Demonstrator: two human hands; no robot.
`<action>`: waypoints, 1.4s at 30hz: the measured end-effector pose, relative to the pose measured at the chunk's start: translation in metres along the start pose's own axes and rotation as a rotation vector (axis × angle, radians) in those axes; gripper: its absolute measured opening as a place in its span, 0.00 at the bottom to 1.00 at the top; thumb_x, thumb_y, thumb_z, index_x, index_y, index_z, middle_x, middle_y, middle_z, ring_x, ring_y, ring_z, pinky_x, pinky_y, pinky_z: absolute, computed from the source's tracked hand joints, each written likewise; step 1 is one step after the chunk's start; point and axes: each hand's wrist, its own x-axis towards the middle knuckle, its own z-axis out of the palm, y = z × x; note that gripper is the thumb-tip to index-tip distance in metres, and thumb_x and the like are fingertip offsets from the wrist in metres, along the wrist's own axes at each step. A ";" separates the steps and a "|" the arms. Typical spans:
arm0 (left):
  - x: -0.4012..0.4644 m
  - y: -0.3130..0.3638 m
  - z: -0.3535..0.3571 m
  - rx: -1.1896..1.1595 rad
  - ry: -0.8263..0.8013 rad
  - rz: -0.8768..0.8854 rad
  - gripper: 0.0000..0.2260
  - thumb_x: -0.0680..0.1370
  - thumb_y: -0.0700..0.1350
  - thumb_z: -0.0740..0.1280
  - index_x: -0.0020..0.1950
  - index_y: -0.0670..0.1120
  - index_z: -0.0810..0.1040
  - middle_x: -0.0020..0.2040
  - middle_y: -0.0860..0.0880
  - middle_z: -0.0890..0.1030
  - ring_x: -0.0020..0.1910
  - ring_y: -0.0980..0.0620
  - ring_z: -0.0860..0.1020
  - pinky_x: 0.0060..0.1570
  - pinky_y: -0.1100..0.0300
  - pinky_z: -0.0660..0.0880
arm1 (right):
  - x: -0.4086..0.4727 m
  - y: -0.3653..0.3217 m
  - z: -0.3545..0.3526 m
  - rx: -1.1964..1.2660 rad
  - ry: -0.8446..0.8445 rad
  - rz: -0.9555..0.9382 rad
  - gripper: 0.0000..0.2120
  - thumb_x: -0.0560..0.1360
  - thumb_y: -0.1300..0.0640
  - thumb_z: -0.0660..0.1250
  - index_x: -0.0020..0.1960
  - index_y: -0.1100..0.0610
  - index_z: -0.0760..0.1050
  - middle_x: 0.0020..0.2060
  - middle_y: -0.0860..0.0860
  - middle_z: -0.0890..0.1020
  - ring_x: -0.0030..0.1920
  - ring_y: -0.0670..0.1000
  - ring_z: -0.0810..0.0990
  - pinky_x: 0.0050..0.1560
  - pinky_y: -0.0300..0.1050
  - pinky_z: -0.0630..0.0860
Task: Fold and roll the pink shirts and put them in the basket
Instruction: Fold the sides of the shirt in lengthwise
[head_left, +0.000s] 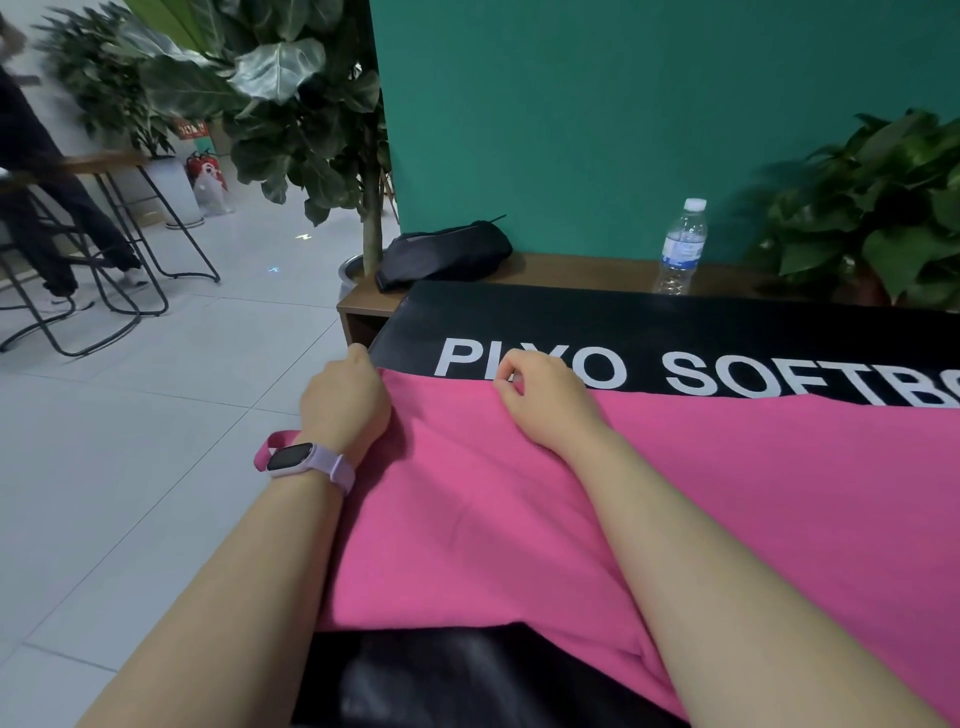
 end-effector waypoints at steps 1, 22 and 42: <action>-0.001 0.000 -0.001 -0.011 0.011 -0.004 0.05 0.81 0.40 0.56 0.54 0.39 0.68 0.52 0.34 0.78 0.49 0.33 0.75 0.42 0.49 0.66 | 0.000 -0.001 -0.001 -0.015 0.001 -0.008 0.06 0.80 0.56 0.62 0.47 0.54 0.77 0.42 0.47 0.76 0.44 0.51 0.75 0.44 0.48 0.70; -0.023 -0.011 -0.039 -0.320 -0.089 -0.082 0.17 0.80 0.50 0.63 0.37 0.40 0.71 0.37 0.38 0.76 0.41 0.35 0.76 0.35 0.53 0.67 | -0.017 -0.035 0.018 -0.131 -0.364 -0.313 0.27 0.82 0.37 0.55 0.79 0.42 0.63 0.79 0.43 0.62 0.79 0.45 0.58 0.78 0.51 0.57; -0.163 -0.060 -0.116 -1.104 -0.576 0.065 0.11 0.79 0.53 0.70 0.51 0.45 0.83 0.48 0.45 0.85 0.47 0.47 0.81 0.51 0.53 0.75 | -0.023 -0.043 0.010 -0.137 -0.383 -0.278 0.22 0.85 0.43 0.54 0.77 0.45 0.67 0.78 0.45 0.65 0.78 0.46 0.60 0.77 0.45 0.56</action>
